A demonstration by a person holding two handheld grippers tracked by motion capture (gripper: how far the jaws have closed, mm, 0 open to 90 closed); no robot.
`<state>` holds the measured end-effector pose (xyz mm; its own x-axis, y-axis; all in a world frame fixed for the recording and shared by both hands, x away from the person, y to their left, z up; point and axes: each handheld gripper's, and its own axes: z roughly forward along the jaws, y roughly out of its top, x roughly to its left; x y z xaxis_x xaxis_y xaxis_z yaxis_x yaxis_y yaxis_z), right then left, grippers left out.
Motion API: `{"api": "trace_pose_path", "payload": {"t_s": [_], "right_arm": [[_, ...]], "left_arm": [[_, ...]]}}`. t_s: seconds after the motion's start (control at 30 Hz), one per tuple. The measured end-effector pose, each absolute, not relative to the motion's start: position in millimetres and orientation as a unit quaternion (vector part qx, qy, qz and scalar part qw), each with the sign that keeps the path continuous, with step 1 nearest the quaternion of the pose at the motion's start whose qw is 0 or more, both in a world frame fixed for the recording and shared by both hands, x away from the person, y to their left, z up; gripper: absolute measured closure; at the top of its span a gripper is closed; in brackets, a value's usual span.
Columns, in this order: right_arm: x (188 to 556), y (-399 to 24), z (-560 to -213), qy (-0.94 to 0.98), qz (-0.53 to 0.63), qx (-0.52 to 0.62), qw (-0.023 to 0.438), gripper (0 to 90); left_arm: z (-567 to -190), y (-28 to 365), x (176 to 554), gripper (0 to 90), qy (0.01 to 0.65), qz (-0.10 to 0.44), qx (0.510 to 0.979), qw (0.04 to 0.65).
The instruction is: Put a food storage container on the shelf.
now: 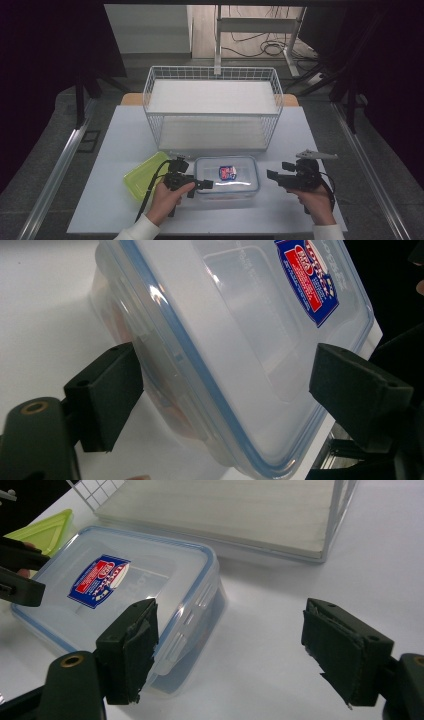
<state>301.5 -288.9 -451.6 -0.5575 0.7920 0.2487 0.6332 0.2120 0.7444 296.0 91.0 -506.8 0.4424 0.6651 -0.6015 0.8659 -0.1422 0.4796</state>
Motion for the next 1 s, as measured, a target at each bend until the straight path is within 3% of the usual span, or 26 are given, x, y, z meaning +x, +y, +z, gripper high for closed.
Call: {"api": "trace_pose_path", "payload": {"t_s": [0.13, 0.17, 0.37, 0.4, 1.0], "right_arm": [[303.7, -286.3, -454.3, 0.775, 0.431, 0.456, 0.075, 23.3], [306.9, -282.3, -457.6, 0.777, 0.44, 0.449, 0.044, 23.3], [316.9, -269.9, -467.2, 0.781, 0.436, 0.447, 0.001, 22.8], [323.1, -262.2, -475.2, 0.785, 0.429, 0.446, -0.026, 21.7], [342.5, -248.3, -501.5, 0.764, 0.417, 0.473, -0.137, 17.5]], "left_arm": [[-506.1, 91.7, 295.7, 15.5, 0.513, -0.124, 0.746, 0.407], [-505.9, 91.9, 295.5, 16.1, 0.516, -0.125, 0.742, 0.409], [-505.8, 92.5, 295.4, 16.8, 0.514, -0.125, 0.743, 0.41], [-505.8, 92.7, 295.4, 17.6, 0.513, -0.125, 0.743, 0.41], [-506.4, 92.9, 295.7, 18.6, 0.511, -0.126, 0.743, 0.414]]}}
